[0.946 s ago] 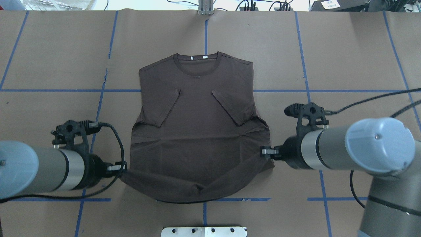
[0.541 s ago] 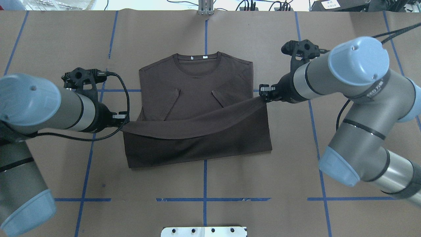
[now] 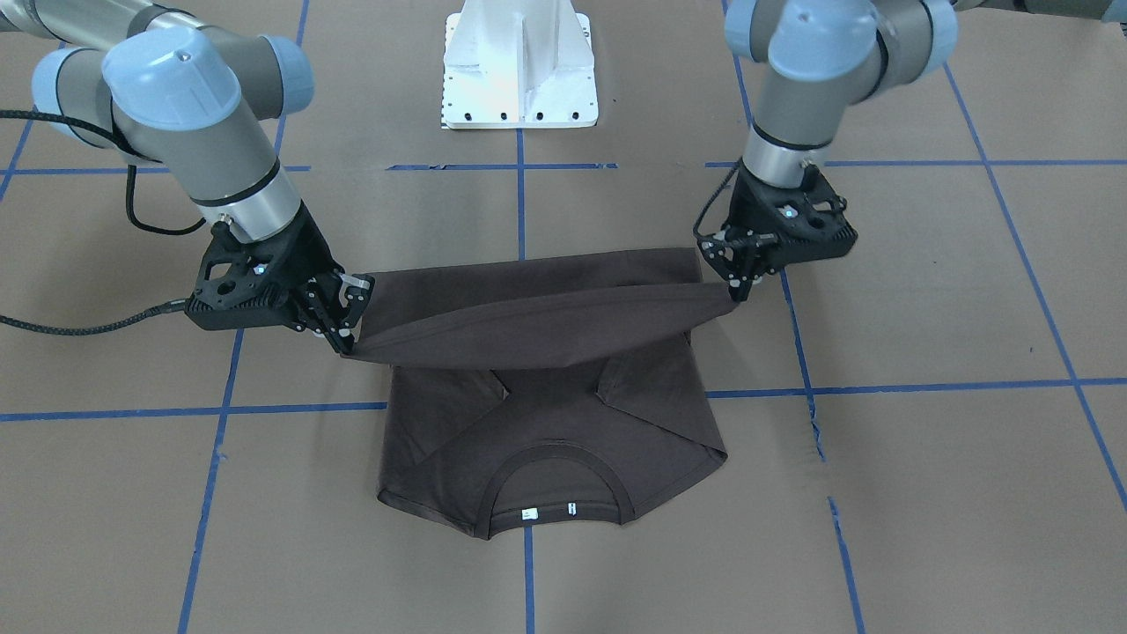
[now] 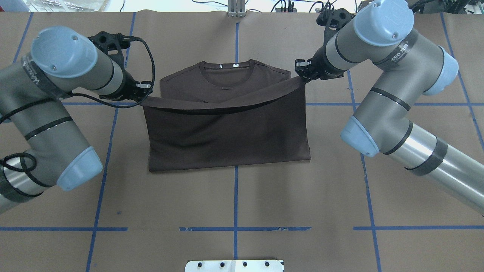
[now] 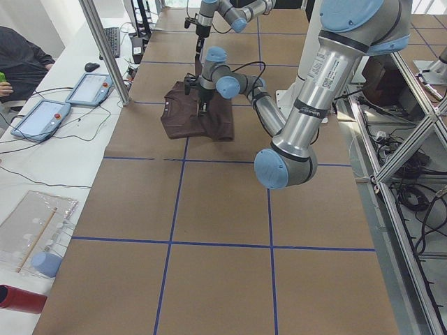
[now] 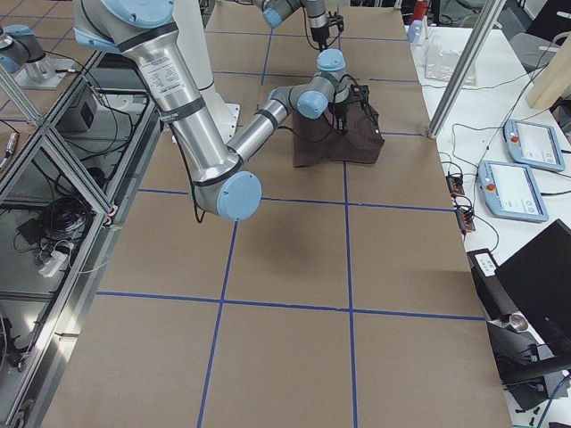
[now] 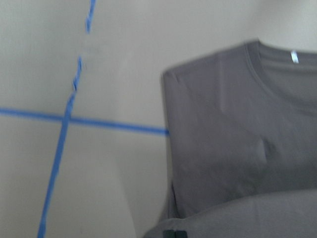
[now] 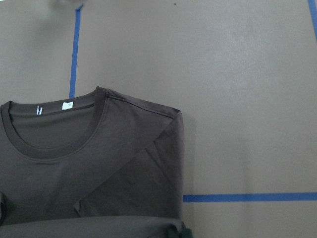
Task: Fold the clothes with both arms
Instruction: 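Lift the hem with both grippers and fold it toward the collar, then lay the hem down near the collar and open both grippers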
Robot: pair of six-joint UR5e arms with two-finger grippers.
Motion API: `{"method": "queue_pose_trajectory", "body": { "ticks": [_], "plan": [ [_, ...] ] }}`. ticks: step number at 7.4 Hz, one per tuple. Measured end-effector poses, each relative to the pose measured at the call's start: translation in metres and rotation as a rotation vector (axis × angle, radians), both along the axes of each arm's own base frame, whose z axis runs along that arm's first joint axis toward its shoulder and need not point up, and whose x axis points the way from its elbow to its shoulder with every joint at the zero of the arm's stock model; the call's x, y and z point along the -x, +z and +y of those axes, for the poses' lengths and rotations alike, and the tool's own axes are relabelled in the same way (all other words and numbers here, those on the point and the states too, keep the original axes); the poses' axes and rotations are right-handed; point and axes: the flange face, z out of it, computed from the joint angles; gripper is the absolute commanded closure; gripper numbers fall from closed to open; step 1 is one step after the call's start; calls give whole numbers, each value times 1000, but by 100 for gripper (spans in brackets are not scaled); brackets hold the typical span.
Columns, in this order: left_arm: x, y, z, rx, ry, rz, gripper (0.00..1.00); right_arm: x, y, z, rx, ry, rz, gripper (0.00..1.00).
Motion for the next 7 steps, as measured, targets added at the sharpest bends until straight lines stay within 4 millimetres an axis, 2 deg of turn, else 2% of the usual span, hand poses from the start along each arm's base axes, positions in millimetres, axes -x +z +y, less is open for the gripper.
{"method": "queue_pose_trajectory", "body": {
  "ticks": [1, 3, 6, 7],
  "plan": [
    [1, 14, -23, -1, -1, -4, 100, 3, 11, -17, 0, 11, -3, 100],
    [-7, 34, -47, -16, -3, 8, 100, 12, 24, -51, 5, 27, -2, 100],
    [-25, 38, -68, -18, -10, 19, 100, 34, 10, -88, 16, 39, 14, 100],
    [-28, 39, -74, -18, -15, 19, 100, 42, 12, -99, 17, 43, 18, 100]
  ]
}}
